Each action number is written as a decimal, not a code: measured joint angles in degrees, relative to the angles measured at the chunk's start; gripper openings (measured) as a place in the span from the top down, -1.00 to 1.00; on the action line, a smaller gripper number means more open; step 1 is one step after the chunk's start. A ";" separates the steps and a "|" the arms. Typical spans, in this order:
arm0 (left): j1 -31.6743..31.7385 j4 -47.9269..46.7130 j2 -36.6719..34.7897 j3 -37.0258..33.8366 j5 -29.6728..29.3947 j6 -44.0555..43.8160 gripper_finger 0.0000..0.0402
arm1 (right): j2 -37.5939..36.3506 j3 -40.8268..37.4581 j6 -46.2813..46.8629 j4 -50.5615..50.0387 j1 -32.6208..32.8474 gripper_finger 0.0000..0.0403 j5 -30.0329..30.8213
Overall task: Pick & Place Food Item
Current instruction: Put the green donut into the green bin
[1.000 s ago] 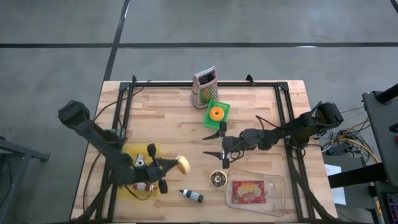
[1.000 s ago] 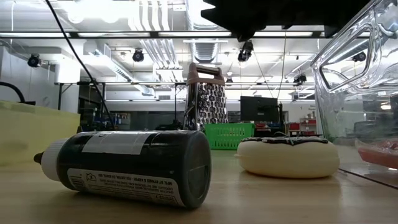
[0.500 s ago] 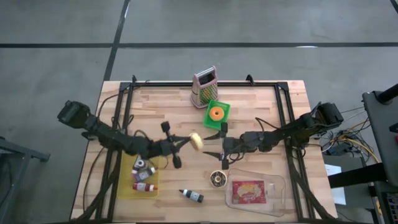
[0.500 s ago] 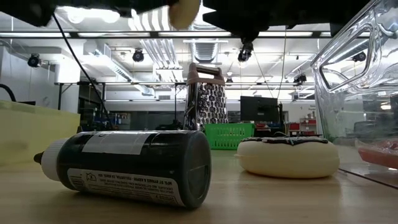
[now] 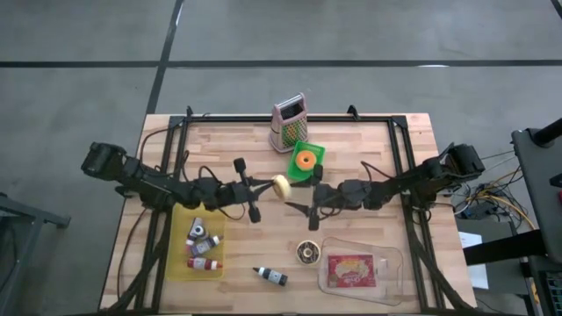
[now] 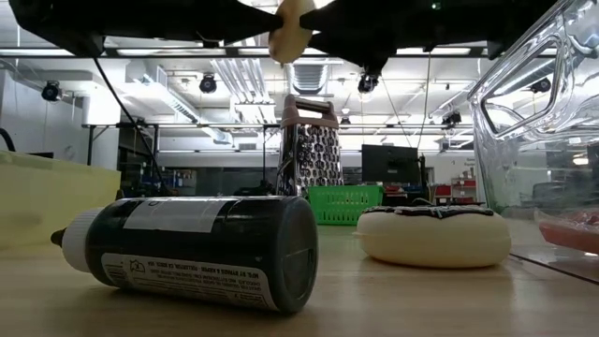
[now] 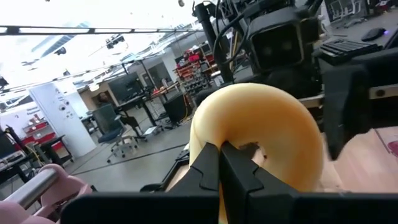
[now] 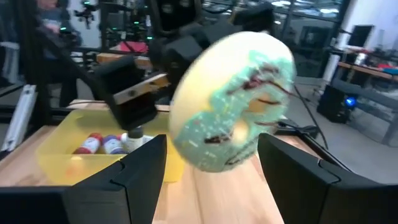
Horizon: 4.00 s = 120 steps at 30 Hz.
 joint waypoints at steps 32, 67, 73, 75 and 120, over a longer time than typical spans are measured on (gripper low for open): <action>0.33 -0.45 0.00 0.00 3.71 -0.44 1.00 | 0.04 3.13 -0.72 -2.50 -1.27 0.93 0.86; 0.28 -9.04 -4.95 -0.02 3.94 -3.47 -0.19 | 0.04 2.97 -1.94 -7.60 -1.38 0.95 5.53; 0.28 -16.92 -12.00 -0.02 3.40 -5.34 -0.21 | 0.04 2.97 -1.95 -9.26 -1.36 0.95 7.00; 0.28 -19.79 -14.05 -0.02 3.37 -6.88 -0.21 | 0.04 2.97 -1.99 -10.46 -1.36 0.95 8.00; -0.01 -26.93 -19.98 -4.85 3.08 -13.79 -0.20 | 7.61 27.41 4.24 -77.29 -22.36 0.95 -8.17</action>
